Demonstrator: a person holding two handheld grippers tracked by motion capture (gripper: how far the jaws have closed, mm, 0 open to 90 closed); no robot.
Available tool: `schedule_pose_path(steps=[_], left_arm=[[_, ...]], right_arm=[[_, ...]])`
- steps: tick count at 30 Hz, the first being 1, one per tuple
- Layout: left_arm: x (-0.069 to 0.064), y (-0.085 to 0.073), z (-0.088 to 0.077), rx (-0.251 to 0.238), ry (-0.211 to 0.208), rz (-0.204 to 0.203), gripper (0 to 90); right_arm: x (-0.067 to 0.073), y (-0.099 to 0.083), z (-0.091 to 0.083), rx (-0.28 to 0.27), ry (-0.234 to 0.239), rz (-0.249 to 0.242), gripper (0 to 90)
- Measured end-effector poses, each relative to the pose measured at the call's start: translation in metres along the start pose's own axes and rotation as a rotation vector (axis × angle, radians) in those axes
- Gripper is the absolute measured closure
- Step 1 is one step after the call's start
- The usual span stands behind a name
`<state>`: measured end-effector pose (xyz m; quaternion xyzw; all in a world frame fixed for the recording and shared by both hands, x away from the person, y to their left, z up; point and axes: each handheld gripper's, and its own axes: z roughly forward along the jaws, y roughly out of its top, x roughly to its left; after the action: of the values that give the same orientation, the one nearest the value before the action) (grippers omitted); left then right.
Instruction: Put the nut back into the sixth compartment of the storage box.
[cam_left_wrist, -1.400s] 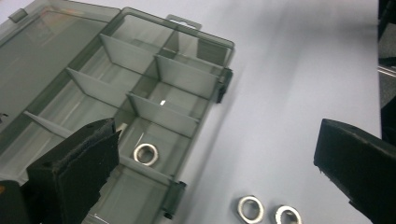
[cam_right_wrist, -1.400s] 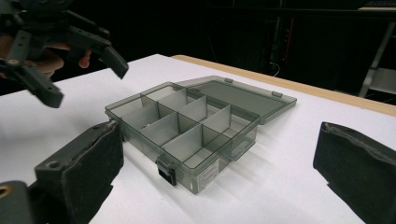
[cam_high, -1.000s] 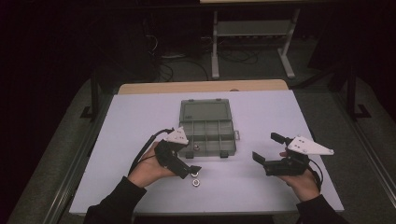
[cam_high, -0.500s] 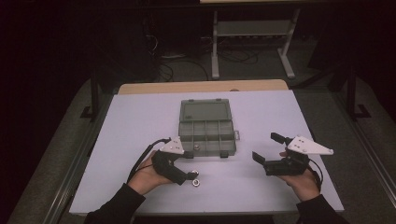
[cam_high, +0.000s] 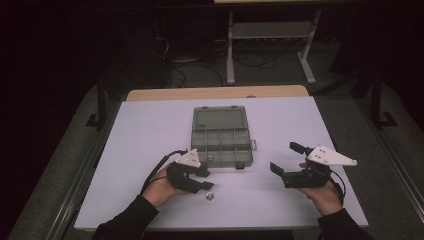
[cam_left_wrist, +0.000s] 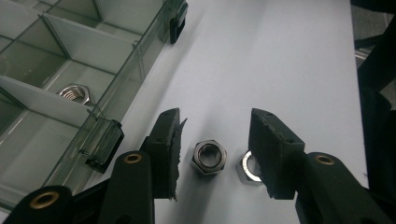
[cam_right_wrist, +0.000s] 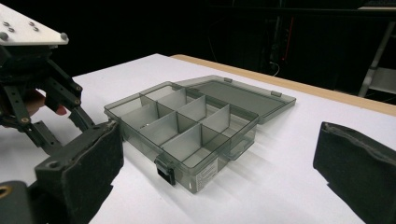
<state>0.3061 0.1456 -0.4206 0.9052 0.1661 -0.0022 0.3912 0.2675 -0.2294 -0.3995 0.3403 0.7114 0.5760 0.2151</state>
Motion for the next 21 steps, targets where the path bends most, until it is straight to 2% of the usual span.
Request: schedule_pose_path(steps=[12, 21], left_arm=[[0.003, -0.003, 0.007, 0.022, -0.007, -0.018, 62.3], [0.005, -0.004, 0.011, 0.048, -0.011, -0.003, 63.5]], right_arm=[[0.0, 0.0, 0.0, 0.001, 0.001, -0.001, 1.0], [0.0, 0.0, 0.0, 0.001, 0.001, -0.001, 1.0]])
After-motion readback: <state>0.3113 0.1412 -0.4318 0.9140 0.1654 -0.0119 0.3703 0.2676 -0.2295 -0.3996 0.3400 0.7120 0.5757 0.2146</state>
